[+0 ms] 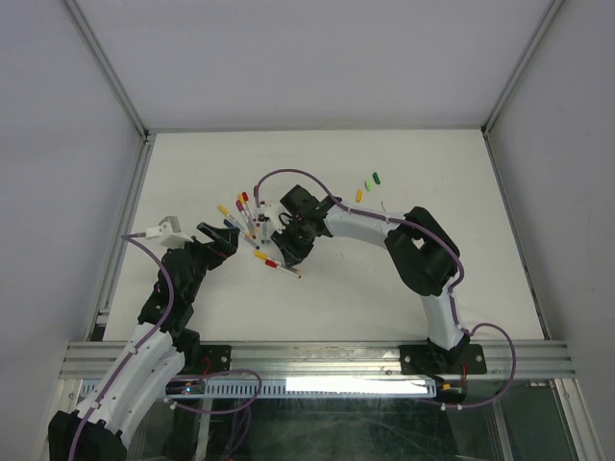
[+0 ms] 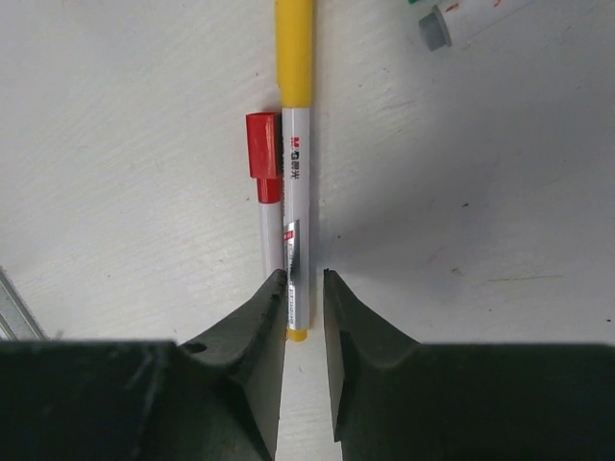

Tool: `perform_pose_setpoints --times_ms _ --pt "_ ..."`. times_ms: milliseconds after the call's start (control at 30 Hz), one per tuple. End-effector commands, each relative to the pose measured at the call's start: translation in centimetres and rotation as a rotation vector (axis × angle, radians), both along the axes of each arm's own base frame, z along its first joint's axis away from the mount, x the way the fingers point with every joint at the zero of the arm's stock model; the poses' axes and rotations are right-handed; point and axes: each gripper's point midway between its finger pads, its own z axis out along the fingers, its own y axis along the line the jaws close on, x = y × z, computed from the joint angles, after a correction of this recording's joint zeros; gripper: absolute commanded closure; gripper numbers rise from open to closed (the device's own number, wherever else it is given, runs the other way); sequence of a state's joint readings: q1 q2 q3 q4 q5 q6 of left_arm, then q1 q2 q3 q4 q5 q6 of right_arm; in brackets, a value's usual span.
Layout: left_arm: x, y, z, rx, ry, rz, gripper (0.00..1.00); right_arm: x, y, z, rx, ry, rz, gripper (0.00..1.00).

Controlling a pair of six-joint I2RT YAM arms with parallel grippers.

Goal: Open the pen caps
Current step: Pick up the pen from the center of the board.

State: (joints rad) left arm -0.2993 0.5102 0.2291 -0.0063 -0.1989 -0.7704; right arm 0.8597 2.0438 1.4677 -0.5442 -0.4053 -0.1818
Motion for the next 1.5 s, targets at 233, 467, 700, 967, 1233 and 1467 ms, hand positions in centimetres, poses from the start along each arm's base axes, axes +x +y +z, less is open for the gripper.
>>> perform_pose_setpoints --times_ms 233,467,700,967,1233,1467 --pt "0.3 -0.5 1.3 -0.03 -0.053 -0.024 0.01 0.2 1.3 0.8 0.026 -0.026 0.029 0.76" --pt "0.3 -0.7 1.3 -0.033 -0.052 -0.03 0.01 0.4 1.1 0.3 -0.007 -0.059 0.035 0.76" --pt "0.3 -0.7 1.2 -0.032 -0.052 -0.031 0.01 1.6 0.1 -0.1 -0.074 -0.141 0.026 0.82" --pt "0.3 -0.6 1.2 -0.029 -0.051 -0.03 0.01 1.4 -1.4 0.1 -0.1 -0.176 0.043 0.91" --pt "0.2 -0.6 1.2 -0.026 -0.054 -0.033 0.01 1.4 -4.5 -0.1 -0.136 -0.178 0.039 0.94" --pt "0.2 -1.0 1.2 -0.036 -0.055 -0.052 0.01 1.2 -7.2 -1.2 -0.192 -0.182 0.036 0.89"
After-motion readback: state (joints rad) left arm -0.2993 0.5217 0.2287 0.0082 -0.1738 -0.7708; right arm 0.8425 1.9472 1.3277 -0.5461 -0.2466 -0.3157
